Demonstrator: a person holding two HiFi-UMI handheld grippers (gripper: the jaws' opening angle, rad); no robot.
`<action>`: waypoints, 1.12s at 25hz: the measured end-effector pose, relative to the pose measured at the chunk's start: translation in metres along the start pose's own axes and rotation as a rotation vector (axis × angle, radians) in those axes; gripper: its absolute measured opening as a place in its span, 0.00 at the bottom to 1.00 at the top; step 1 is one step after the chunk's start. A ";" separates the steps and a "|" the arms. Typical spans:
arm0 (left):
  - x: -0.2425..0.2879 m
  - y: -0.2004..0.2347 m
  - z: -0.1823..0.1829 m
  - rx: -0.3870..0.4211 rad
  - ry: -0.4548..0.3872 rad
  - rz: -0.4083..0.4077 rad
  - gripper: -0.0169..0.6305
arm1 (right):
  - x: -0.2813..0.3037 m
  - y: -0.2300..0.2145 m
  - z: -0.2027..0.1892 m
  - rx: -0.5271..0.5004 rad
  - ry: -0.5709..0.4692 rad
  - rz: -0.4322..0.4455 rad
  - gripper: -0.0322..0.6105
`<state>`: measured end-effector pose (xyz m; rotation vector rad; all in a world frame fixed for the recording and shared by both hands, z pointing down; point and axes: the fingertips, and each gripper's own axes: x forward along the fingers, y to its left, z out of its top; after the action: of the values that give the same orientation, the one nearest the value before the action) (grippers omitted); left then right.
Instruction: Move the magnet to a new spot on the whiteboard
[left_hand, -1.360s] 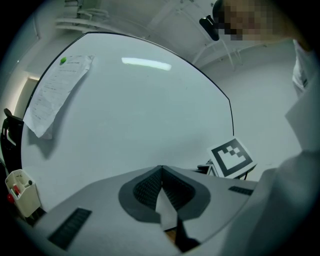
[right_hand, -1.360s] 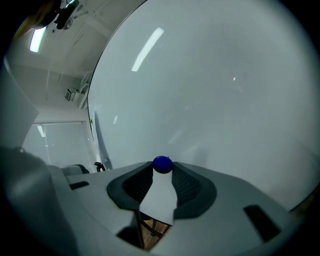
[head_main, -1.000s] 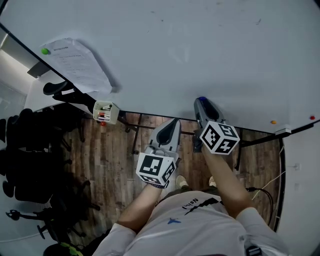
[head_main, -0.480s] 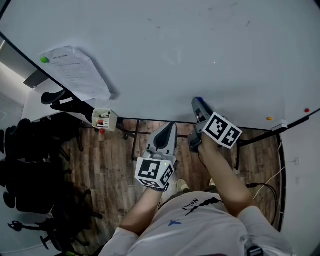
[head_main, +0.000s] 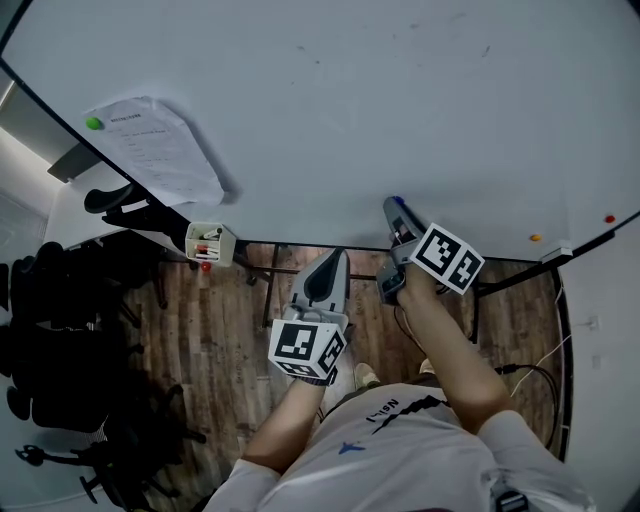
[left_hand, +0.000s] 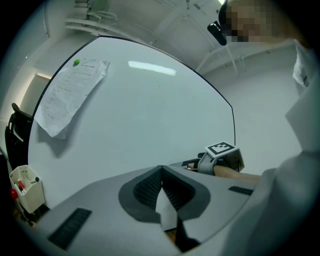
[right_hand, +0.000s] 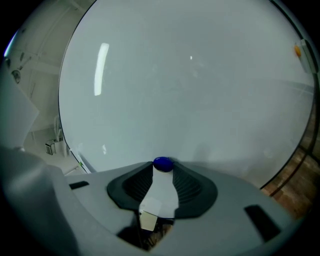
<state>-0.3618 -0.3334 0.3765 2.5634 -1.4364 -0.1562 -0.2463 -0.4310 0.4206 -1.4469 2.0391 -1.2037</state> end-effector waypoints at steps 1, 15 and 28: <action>0.000 -0.001 0.000 0.001 0.001 0.000 0.05 | 0.000 0.000 0.000 0.000 0.003 0.004 0.25; 0.018 -0.042 -0.010 0.012 0.028 -0.052 0.05 | -0.035 -0.002 -0.009 -0.050 0.089 0.079 0.27; 0.022 -0.112 0.006 -0.005 0.015 -0.099 0.05 | -0.118 0.033 0.014 -0.562 0.063 0.241 0.17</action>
<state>-0.2585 -0.2959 0.3458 2.6272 -1.3023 -0.1555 -0.2079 -0.3274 0.3653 -1.3317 2.6420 -0.6083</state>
